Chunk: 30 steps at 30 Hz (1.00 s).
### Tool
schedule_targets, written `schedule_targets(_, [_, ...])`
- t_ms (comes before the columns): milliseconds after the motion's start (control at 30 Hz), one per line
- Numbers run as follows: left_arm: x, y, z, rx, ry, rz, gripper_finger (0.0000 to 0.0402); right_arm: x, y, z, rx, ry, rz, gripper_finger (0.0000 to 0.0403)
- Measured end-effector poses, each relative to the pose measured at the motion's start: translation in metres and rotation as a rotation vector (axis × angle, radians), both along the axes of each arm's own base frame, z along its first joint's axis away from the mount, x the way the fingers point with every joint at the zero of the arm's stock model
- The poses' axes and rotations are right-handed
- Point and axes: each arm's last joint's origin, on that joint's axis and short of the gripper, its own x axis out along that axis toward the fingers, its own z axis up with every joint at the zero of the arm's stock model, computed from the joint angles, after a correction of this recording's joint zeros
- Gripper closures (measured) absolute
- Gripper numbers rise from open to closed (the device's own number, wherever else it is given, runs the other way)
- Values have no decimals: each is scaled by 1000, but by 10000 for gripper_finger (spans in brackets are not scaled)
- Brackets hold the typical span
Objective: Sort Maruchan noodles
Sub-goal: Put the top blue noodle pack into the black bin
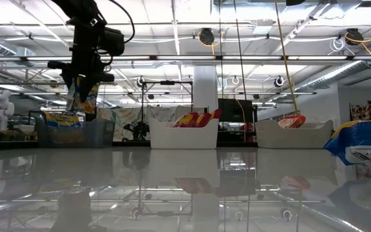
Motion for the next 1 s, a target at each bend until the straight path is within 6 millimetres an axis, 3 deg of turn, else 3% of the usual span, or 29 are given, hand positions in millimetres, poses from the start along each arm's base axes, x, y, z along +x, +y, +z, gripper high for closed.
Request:
schedule_targets(533, [-13,-9,-39,-89,162,-114,267,-2,3,0,-2,1,10,122])
schedule_targets(700, [-13,-6,-39,-8,204,-87,232,-1,2,0,-3,0,10,122])
schedule_targets(867, [-10,3,-38,60,135,-48,188,0,0,0,-3,0,4,122])
schedule_targets(1000, [-12,7,-38,79,105,-13,175,0,1,0,-3,0,5,122])
